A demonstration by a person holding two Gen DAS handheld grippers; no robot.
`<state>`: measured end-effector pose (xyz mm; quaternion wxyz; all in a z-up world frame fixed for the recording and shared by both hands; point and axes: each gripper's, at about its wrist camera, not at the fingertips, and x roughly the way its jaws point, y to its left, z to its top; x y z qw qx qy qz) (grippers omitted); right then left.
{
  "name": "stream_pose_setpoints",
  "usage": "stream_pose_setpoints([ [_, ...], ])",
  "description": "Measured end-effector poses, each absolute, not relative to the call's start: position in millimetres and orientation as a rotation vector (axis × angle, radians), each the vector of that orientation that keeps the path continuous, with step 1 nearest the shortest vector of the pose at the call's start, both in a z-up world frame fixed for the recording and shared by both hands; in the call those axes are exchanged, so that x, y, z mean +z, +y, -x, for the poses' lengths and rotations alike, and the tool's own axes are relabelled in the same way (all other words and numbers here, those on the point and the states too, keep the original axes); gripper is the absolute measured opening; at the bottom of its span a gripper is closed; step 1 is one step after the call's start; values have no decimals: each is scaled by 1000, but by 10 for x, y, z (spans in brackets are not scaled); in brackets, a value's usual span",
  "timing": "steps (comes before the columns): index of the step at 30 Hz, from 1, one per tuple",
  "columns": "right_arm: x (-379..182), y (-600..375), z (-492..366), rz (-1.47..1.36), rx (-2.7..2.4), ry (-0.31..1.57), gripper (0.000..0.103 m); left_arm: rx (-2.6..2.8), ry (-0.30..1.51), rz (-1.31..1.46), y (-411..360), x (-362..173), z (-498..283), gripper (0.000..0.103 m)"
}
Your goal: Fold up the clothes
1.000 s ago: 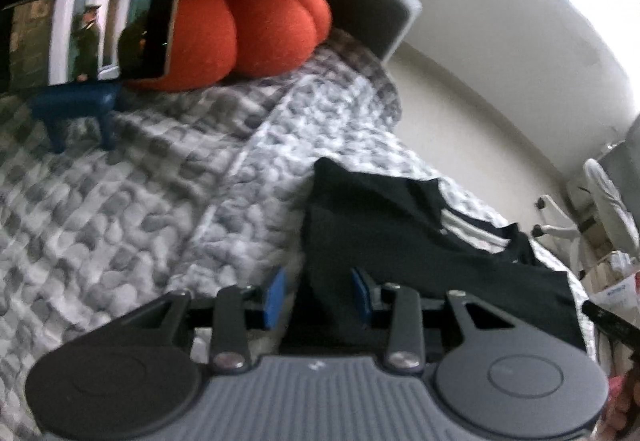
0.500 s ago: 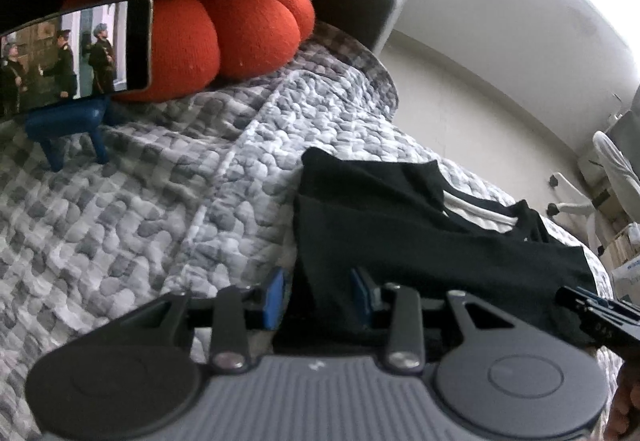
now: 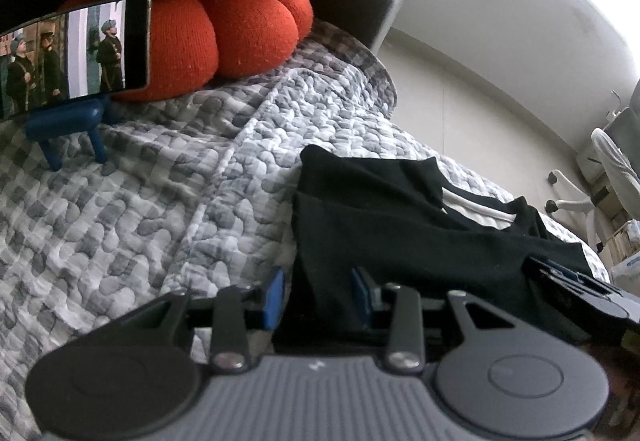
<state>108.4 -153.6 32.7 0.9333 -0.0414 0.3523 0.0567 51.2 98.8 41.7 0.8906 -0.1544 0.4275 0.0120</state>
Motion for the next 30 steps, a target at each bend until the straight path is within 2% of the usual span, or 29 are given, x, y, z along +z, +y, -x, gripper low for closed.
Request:
stream_pose_setpoints([
  [8, 305, -1526, -1139, 57, 89, 662, 32, 25, 888, 321, 987, 422, -510, 38],
  [16, 579, -1483, -999, 86, 115, 619, 33, 25, 877, 333, 989, 469, -510, 38],
  [24, 457, -1437, -994, 109, 164, 789, 36, 10, 861, 317, 936, 531, -485, 38],
  [30, 479, -1447, -975, 79, 163, 814, 39, 8, 858, 303, 931, 548, -468, 38],
])
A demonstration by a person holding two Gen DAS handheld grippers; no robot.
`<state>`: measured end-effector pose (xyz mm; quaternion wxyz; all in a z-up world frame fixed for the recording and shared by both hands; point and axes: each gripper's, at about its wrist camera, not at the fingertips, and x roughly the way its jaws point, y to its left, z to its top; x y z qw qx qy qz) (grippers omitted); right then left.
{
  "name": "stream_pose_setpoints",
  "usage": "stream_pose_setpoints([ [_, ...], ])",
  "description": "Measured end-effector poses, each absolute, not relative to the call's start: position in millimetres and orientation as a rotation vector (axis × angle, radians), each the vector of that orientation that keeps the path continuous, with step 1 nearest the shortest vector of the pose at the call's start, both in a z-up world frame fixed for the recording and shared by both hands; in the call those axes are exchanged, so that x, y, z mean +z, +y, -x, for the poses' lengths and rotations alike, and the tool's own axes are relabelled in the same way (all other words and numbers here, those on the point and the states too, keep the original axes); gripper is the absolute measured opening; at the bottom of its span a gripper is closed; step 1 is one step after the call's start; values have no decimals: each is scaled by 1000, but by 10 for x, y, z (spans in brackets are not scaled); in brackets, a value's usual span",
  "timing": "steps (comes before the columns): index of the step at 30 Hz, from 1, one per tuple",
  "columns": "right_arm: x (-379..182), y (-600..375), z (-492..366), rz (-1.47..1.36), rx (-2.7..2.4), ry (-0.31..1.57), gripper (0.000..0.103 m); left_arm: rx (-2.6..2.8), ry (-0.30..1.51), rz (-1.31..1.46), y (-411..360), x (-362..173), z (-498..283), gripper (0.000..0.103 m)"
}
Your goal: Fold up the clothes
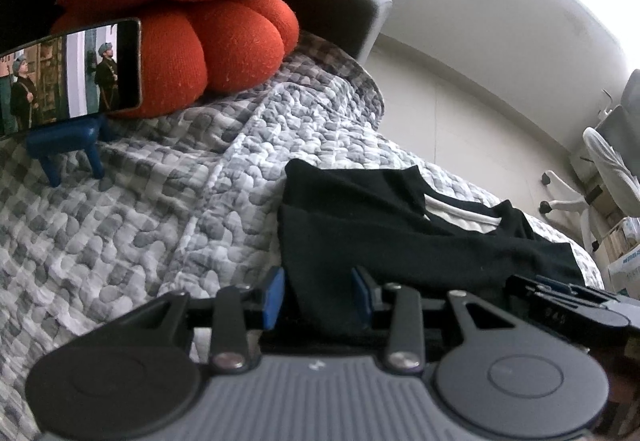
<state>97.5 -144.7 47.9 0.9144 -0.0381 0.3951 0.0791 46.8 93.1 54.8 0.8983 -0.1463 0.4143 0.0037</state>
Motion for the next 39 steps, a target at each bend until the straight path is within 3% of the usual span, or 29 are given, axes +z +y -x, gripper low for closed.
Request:
stream_pose_setpoints([
  [16, 635, -1451, -727, 70, 210, 808, 39, 19, 918, 208, 901, 449, -368, 38],
  [33, 557, -2548, -222, -15, 53, 843, 39, -9, 874, 150, 844, 622, -75, 39],
  [39, 470, -2676, -277, -103, 55, 832, 30, -41, 880, 111, 639, 579, -89, 39],
])
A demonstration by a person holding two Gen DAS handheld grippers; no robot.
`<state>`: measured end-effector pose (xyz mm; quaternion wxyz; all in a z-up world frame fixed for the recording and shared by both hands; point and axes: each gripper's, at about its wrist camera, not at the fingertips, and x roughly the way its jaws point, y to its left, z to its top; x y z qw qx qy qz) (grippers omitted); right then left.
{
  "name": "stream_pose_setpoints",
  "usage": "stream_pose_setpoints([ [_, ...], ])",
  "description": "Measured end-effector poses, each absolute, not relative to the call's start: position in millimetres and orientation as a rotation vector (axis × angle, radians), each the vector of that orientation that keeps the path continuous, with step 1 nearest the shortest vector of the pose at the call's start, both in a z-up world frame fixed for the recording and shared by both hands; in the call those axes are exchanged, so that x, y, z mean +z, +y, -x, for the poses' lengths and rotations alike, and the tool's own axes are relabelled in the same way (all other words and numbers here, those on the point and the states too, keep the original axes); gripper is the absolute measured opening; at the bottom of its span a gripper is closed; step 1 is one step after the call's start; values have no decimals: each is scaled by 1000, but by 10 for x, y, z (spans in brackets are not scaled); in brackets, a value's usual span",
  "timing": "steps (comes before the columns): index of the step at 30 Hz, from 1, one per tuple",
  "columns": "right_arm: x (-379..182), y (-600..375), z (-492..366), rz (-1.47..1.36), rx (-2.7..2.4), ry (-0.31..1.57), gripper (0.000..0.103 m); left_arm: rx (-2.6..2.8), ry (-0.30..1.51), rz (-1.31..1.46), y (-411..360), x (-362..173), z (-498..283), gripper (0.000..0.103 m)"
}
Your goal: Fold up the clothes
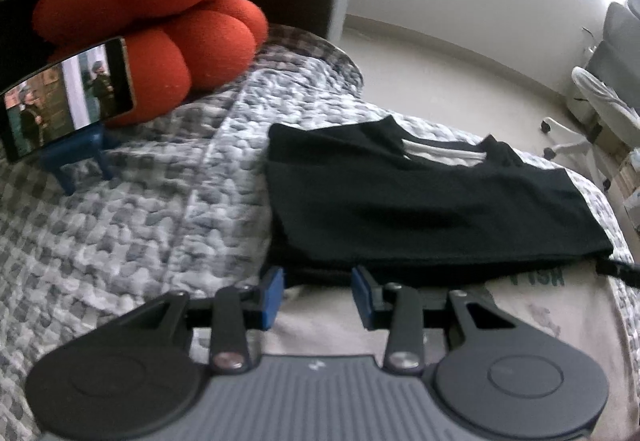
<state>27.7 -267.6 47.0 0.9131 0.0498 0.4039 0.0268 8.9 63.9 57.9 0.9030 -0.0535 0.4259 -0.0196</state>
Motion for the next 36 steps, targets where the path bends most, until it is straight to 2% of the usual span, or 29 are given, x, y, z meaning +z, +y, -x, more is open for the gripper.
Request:
stream_pose_setpoints([
  [6, 307, -2956, -387, -291, -95, 830, 27, -20, 930, 110, 578, 417, -192, 38],
  [9, 358, -3070, -365, -399, -165, 795, 29, -25, 925, 126, 590, 453, -176, 38],
  [16, 557, -3106, -263, -395, -291, 801, 29, -11, 948, 160, 750, 469, -166, 38],
  [20, 649, -3199, -163, -523, -294, 749, 32, -2, 926, 246, 966, 561, -149, 38],
  [25, 747, -2932, -203, -406, -187, 679, 32, 57, 877, 306, 1190, 613, -145, 36],
  [28, 694, -2857, -281, -398, -133, 699, 22, 44, 853, 268, 1110, 606, -163, 36],
  [36, 439, -2736, -419, -315, -139, 773, 15, 31, 891, 138, 850, 452, -243, 36],
])
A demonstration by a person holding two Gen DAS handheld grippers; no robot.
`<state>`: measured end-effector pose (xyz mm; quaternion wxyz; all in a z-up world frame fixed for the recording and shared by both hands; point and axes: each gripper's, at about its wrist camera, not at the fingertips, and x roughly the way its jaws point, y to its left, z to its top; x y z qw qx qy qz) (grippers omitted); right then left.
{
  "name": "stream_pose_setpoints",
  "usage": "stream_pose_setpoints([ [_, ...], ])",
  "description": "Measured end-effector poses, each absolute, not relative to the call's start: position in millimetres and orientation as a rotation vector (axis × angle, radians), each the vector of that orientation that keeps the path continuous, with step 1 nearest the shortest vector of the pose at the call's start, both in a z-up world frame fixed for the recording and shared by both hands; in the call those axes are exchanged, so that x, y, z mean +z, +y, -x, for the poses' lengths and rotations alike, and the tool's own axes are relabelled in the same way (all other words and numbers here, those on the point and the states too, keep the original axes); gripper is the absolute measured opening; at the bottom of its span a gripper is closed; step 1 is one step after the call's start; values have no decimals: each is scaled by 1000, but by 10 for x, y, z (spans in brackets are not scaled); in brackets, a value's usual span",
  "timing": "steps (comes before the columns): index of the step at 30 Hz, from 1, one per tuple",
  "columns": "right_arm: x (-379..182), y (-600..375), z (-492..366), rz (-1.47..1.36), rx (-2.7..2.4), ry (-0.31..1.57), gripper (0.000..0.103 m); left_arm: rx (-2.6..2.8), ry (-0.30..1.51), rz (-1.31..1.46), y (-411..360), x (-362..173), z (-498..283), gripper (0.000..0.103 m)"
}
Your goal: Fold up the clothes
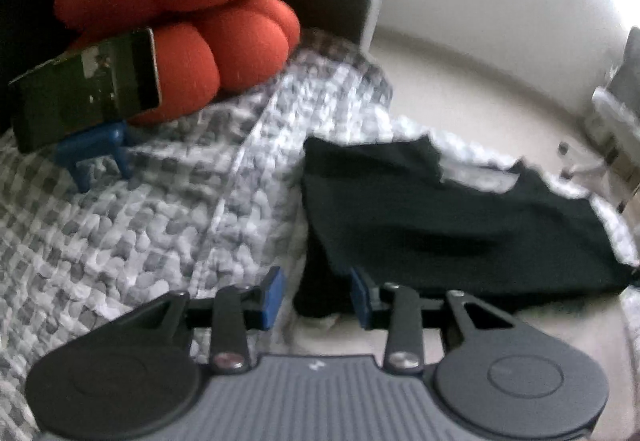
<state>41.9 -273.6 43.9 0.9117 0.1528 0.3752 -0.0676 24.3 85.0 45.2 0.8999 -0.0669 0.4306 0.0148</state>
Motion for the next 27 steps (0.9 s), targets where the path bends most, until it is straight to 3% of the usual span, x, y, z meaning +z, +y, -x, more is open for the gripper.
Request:
stream_pose_setpoints([
  [18, 857, -2645, -275, -257, -126, 681, 19, 0, 871, 232, 884, 695, -128, 37],
  [27, 1240, -2714, 161, -154, -5, 625, 25, -109, 860, 330, 935, 1007, 452, 37],
])
